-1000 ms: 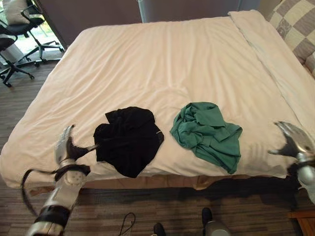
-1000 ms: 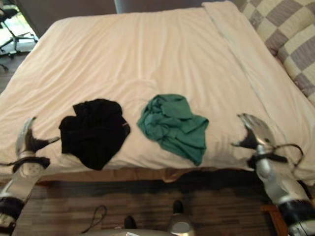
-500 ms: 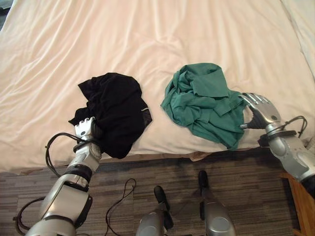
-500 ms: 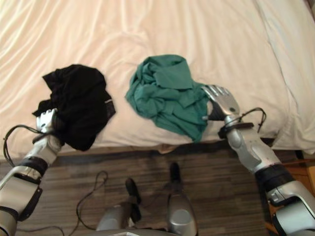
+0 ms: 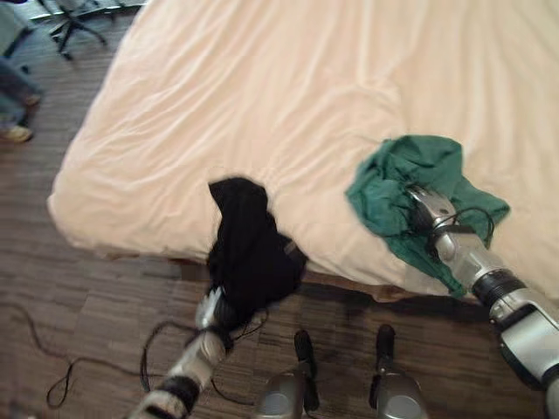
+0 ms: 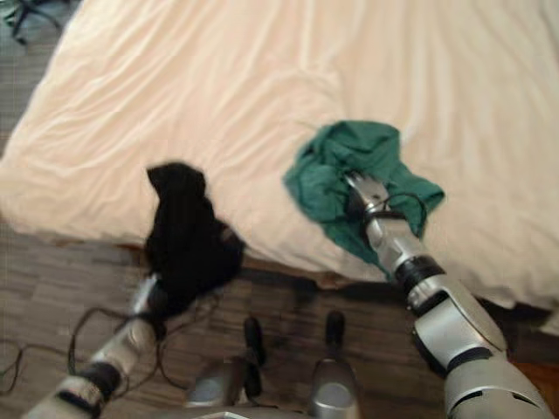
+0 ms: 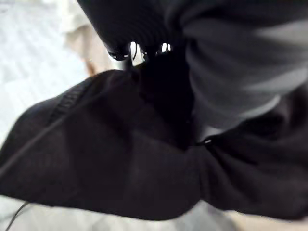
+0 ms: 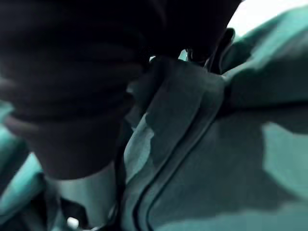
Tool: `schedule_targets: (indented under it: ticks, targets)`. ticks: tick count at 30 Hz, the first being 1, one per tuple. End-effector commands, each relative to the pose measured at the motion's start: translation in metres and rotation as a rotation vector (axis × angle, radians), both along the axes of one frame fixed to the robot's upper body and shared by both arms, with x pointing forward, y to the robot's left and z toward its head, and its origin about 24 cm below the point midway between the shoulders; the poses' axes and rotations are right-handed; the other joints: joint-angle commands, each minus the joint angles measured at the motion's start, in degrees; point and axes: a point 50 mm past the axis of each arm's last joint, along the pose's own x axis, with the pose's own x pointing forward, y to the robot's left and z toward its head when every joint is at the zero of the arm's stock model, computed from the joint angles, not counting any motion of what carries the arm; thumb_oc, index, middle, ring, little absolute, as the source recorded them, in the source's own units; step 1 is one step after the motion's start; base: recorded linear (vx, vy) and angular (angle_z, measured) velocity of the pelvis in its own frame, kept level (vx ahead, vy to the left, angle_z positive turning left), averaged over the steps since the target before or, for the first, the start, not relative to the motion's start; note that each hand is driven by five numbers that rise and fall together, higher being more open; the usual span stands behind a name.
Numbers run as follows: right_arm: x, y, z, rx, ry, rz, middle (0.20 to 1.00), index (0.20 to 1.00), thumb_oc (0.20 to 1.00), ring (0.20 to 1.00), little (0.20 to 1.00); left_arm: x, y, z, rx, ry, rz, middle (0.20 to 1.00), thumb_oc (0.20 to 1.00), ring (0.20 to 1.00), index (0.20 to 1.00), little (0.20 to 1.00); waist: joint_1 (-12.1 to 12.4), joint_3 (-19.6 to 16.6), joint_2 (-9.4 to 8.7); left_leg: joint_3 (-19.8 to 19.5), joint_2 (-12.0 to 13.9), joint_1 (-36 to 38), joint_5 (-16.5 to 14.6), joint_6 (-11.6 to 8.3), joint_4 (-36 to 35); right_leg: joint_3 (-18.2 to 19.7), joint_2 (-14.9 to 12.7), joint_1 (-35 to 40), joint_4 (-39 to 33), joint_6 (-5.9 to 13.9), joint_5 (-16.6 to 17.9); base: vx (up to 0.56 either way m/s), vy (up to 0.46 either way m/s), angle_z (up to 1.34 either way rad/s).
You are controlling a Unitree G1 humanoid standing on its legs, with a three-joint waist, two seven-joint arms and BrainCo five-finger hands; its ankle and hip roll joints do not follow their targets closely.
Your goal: Tidy up the quilt and then pick up the clothes from the bed and put them into the laundry hamper.
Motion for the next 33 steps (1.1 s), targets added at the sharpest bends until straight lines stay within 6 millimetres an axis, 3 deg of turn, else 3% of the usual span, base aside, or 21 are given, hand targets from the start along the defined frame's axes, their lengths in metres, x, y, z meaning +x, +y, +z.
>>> schedule_targets:
  ticks: [1,4,8,9,10,11,13,14,15,16,17,19,24,25,26,27,28,29,30,32,33]
  targets:
    - [-0.031,-0.029,-0.068,-0.031,0.332,-0.214,0.200,0.200,0.200,0.200,0.200,-0.014,-0.009,-0.008,-0.044,0.067,-0.102,0.200,0.200,0.200,0.200,0.200,3.9,-4.6,-1.66,-0.1,0.6,-1.7,-2.2,-4.11,-0.3,-1.3,-6.1,1.1,0.1,4.93,-5.5,0.04,0.004,0.26]
    - [-0.040,-0.032,-0.079,0.028,0.351,-0.238,0.200,0.200,0.200,0.200,0.200,-0.019,-0.008,-0.011,-0.042,0.090,-0.097,0.200,0.200,0.200,0.200,0.200,3.8,-5.0,-1.72,-0.6,0.4,-1.5,-2.3,-4.02,-0.3,-1.9,-6.2,1.8,0.0,5.04,-5.6,0.03,0.015,0.46]
    - [-0.106,-0.032,-0.141,0.344,0.436,-0.347,0.200,0.200,0.200,0.200,0.200,-0.028,0.004,-0.020,0.065,0.153,-0.057,0.200,0.200,0.200,0.200,0.200,1.3,-5.8,-4.56,-0.2,0.3,0.6,-4.0,-3.21,-0.3,-1.8,-6.3,2.9,1.8,5.26,-6.5,0.03,0.036,0.40]
    - [-0.106,-0.032,-0.141,0.345,0.436,-0.347,0.200,0.200,0.200,0.200,0.200,-0.028,0.004,-0.020,0.065,0.153,-0.058,0.200,0.200,0.200,0.200,0.200,1.4,-6.0,-4.58,-0.2,0.3,0.3,-3.9,-3.19,-0.3,-1.7,-6.3,2.7,1.8,5.24,-6.3,0.02,0.040,0.05]
    - [-0.149,-0.026,-0.175,0.469,0.543,-0.418,0.200,0.200,0.200,0.200,0.200,-0.036,0.012,-0.026,0.114,0.209,-0.040,0.200,0.200,0.200,0.200,0.200,-0.3,-6.3,-5.81,0.4,0.6,1.6,-4.7,-2.92,-0.3,-1.0,-6.0,2.7,3.4,5.07,-7.2,0.02,0.046,-0.06]
    - [-0.170,-0.026,-0.187,0.542,0.583,-0.482,0.200,0.200,0.200,0.200,0.200,-0.041,0.017,-0.028,0.126,0.233,-0.016,0.200,0.200,0.200,0.200,0.200,-0.9,-6.4,-6.35,0.7,0.8,2.5,-5.1,-2.87,-0.3,-0.6,-5.9,3.1,3.9,5.07,-7.7,0.04,0.056,-0.19]
    - [-0.208,-0.026,-0.207,0.723,0.646,-0.633,0.200,0.200,0.200,0.200,0.200,-0.050,0.027,-0.030,0.116,0.259,0.064,0.200,0.200,0.200,0.200,0.200,-2.4,-7.0,-7.39,1.4,1.1,3.8,-5.6,-2.80,-0.3,0.3,-5.4,3.6,4.3,5.01,-8.1,0.03,0.024,-0.12]
    - [-0.208,-0.026,-0.207,0.723,0.646,-0.634,0.200,0.200,0.200,0.200,0.200,-0.050,0.027,-0.030,0.116,0.260,0.064,0.200,0.200,0.200,0.200,0.200,-2.4,-7.2,-7.40,1.4,1.1,3.6,-5.5,-2.79,-0.3,0.3,-5.4,3.4,4.2,4.98,-8.0,0.04,0.009,-0.04]
    - [-0.238,-0.027,-0.220,0.877,0.672,-0.788,0.200,0.200,0.200,0.200,0.200,-0.058,0.032,-0.031,0.083,0.266,0.128,0.200,0.200,0.200,0.200,0.200,-3.3,-7.5,-8.05,2.1,1.4,4.9,-5.9,-2.83,-0.3,1.1,-5.0,4.0,4.0,4.99,-8.2,0.02,0.001,-0.08]
    - [-0.238,-0.027,-0.220,0.877,0.672,-0.788,0.200,0.200,0.200,0.200,0.200,-0.057,0.032,-0.031,0.084,0.265,0.128,0.200,0.200,0.200,0.200,0.200,-3.3,-7.7,-8.05,2.1,1.5,4.7,-5.8,-2.83,-0.3,1.2,-4.9,3.8,4.0,4.96,-8.0,0.04,-0.023,-0.33]
    - [-0.259,-0.028,-0.229,0.950,0.703,-0.911,0.200,0.200,0.200,0.200,0.200,-0.061,0.033,-0.031,0.022,0.257,0.203,0.200,0.200,0.200,0.200,0.200,-3.5,-8.2,-8.47,2.5,1.8,5.4,-6.0,-2.96,-0.3,1.4,-4.6,4.3,3.5,4.89,-8.1,0.02,-0.048,-0.45]
    - [-0.263,-0.026,-0.233,0.967,0.724,-0.944,0.200,0.200,0.200,0.200,0.200,-0.062,0.033,-0.032,-0.044,0.237,0.280,0.200,0.200,0.200,0.200,0.200,-3.0,-8.5,-8.74,2.5,2.2,5.8,-5.9,-3.11,-0.3,1.2,-4.2,5.1,2.8,4.71,-8.2,0.02,-0.068,-0.32]
    - [-0.245,-0.006,-0.233,0.903,0.793,-0.796,0.200,0.200,0.200,0.200,0.200,-0.058,0.025,-0.032,-0.130,0.197,0.361,0.200,0.200,0.200,0.200,0.200,-0.2,-7.9,-9.03,-0.4,2.2,4.1,-4.4,-3.29,-0.3,-0.5,-3.6,6.0,1.0,4.15,-8.4,-0.06,-0.049,-0.01]
    - [-0.242,-0.003,-0.232,0.898,0.798,-0.763,0.200,0.200,0.200,0.200,0.200,-0.055,0.022,-0.031,-0.144,0.186,0.365,0.200,0.200,0.200,0.200,0.200,1.1,-7.5,-8.95,-1.7,2.0,2.3,-3.5,-4.14,-0.3,-2.8,-4.0,6.4,0.5,3.99,-8.6,-0.17,-0.004,0.42]
    - [-0.236,-0.004,-0.229,0.921,0.761,-0.740,0.200,0.200,0.200,0.200,0.200,-0.044,0.013,-0.030,-0.182,0.171,0.360,0.200,0.200,0.200,0.200,0.200,1.8,-7.2,-9.41,6.4,5.1,1.2,-2.9,-5.48,-0.3,-12.2,-7.2,8.2,0.7,5.12,-9.3,-0.17,-0.006,0.63]
    - [-0.236,-0.004,-0.229,0.921,0.760,-0.741,0.200,0.200,0.200,0.200,0.200,-0.044,0.013,-0.030,-0.182,0.171,0.360,0.200,0.200,0.200,0.200,0.200,1.6,-7.0,-9.39,6.1,5.0,1.4,-2.9,-5.51,-0.3,-12.5,-7.2,8.6,0.7,5.19,-9.5,-0.20,0.091,1.93]
    - [-0.234,-0.001,-0.228,0.944,0.756,-0.741,0.200,0.200,0.200,0.200,0.200,-0.046,0.010,-0.032,-0.203,0.182,0.385,0.200,0.200,0.200,0.200,0.200,0.7,-7.4,-9.73,20.5,9.5,3.2,-1.2,-5.17,1.2,-19.4,-8.8,10.0,2.3,5.43,-8.8,-0.09,0.078,2.48]
    - [-0.234,-0.001,-0.228,0.944,0.757,-0.740,0.200,0.200,0.200,0.200,0.200,-0.046,0.010,-0.032,-0.203,0.182,0.386,0.200,0.200,0.200,0.200,0.200,0.6,-7.2,-9.70,20.4,9.6,3.3,-1.2,-5.28,1.3,-19.4,-8.7,10.2,2.3,5.44,-8.9,-0.04,0.131,3.47]
    - [-0.239,0.002,-0.231,0.968,0.766,-0.769,0.200,0.200,0.200,0.200,0.200,-0.057,0.012,-0.037,-0.214,0.223,0.421,0.200,0.200,0.200,0.200,0.200,1.1,-8.8,-9.36,24.4,11.2,2.9,-0.5,-5.21,4.0,-22.7,-8.4,12.6,3.2,4.35,-9.8,0.15,0.147,2.60]
    - [-0.245,0.000,-0.233,0.969,0.768,-0.795,0.200,0.200,0.200,0.200,0.200,-0.070,0.013,-0.042,-0.221,0.262,0.461,0.200,0.200,0.200,0.200,0.200,2.0,-10.3,-9.38,21.2,8.7,1.4,-1.7,-3.93,4.8,-25.3,-10.3,14.2,7.4,4.30,-10.2,0.20,0.275,2.14]
    - [-0.246,-0.001,-0.233,0.973,0.749,-0.812,0.200,0.200,0.200,0.200,0.200,-0.072,0.014,-0.043,-0.224,0.271,0.478,0.200,0.200,0.200,0.200,0.200,1.9,-10.1,-9.60,20.0,6.7,1.3,-2.9,-2.50,4.2,-26.8,-13.4,13.2,13.6,4.61,-8.7,0.16,0.323,2.37]
